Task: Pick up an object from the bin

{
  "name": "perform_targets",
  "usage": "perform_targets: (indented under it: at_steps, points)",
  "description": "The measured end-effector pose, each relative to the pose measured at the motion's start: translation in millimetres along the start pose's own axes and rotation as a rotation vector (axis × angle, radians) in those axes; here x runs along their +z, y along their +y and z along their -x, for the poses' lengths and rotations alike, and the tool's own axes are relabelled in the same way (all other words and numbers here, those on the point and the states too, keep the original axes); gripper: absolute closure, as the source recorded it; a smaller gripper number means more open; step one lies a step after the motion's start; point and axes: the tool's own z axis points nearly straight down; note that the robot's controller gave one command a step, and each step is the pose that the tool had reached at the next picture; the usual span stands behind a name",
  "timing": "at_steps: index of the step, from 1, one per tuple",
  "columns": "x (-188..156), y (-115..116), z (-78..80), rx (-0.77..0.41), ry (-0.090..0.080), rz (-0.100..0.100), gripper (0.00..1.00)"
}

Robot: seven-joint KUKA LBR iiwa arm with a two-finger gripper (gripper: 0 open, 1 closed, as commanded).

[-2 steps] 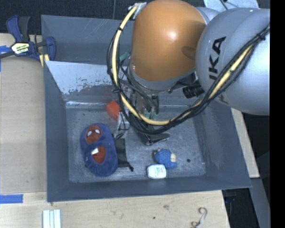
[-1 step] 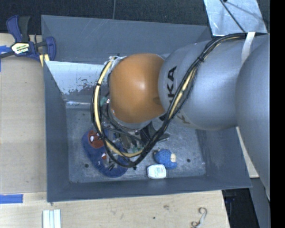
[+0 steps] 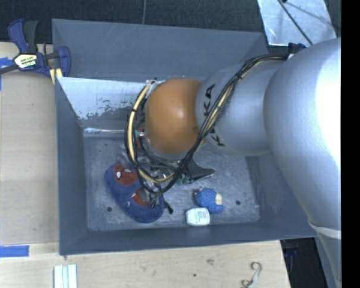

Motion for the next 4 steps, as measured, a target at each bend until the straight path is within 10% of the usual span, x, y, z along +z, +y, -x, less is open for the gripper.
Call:
perform_targets:
  at_steps: [1,2,3,4]
  points:
    - [-1,-10,33.1,-0.357,0.000,-0.001,0.00]
    - [-6,-10,35.9,-0.354,-0.007,-0.002,1.00]
    - [-32,14,46.8,-0.336,-0.005,-0.003,1.00]
    - [-174,13,43.2,-0.343,-0.008,-0.005,1.00]
